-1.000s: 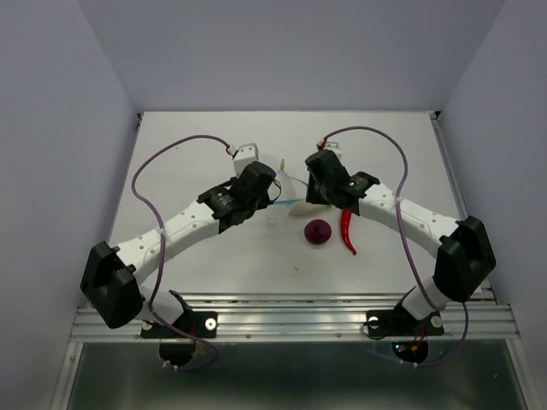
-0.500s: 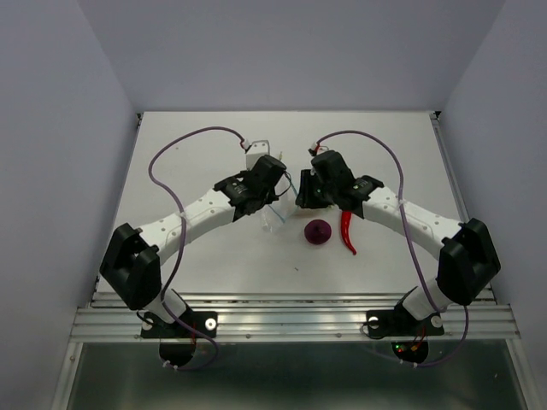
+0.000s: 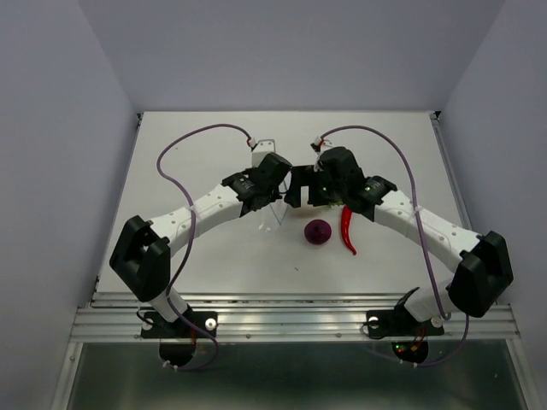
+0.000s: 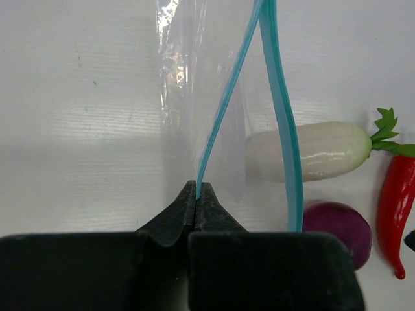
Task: Place the food in the zip-top bag and seal the zipper
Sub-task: Open the zipper of the food storage bag, then pick up the fake vegetable from the bin.
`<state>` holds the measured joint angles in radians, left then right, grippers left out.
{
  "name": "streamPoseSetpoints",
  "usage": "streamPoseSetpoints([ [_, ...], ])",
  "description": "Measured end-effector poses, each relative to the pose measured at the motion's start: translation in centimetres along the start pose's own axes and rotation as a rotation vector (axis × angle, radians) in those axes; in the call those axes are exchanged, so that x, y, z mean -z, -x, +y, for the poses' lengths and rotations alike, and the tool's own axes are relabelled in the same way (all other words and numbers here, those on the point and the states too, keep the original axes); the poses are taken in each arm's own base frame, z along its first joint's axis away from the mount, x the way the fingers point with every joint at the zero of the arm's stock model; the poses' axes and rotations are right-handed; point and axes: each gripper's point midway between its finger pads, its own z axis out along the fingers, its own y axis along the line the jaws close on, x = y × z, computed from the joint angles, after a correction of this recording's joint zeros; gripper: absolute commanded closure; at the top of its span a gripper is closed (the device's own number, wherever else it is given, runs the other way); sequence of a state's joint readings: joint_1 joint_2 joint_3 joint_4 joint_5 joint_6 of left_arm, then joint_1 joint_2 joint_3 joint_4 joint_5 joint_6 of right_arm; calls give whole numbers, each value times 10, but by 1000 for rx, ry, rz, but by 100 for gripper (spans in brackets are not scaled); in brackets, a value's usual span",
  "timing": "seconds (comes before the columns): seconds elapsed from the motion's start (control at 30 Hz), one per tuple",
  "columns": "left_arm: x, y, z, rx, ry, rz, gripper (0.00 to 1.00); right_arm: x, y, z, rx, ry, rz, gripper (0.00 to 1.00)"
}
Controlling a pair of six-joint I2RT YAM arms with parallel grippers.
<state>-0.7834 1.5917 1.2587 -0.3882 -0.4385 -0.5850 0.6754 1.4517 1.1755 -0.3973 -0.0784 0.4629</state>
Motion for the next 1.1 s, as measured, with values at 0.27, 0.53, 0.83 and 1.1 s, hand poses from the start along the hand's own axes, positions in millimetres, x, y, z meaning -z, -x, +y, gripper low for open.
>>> streamPoseSetpoints([
  [0.27,0,0,0,-9,0,1,100,28,-12,-28,-2,-112,-40,0],
  [0.53,0,0,0,-12,-5,2,100,16,-77,-67,-14,-224,146,0],
  [0.83,0,0,-3,-16,-16,5,100,0,-96,-84,-12,-292,219,0],
  [1.1,0,1,-5,-12,-25,1,100,-9,-106,-96,-26,-334,255,0],
])
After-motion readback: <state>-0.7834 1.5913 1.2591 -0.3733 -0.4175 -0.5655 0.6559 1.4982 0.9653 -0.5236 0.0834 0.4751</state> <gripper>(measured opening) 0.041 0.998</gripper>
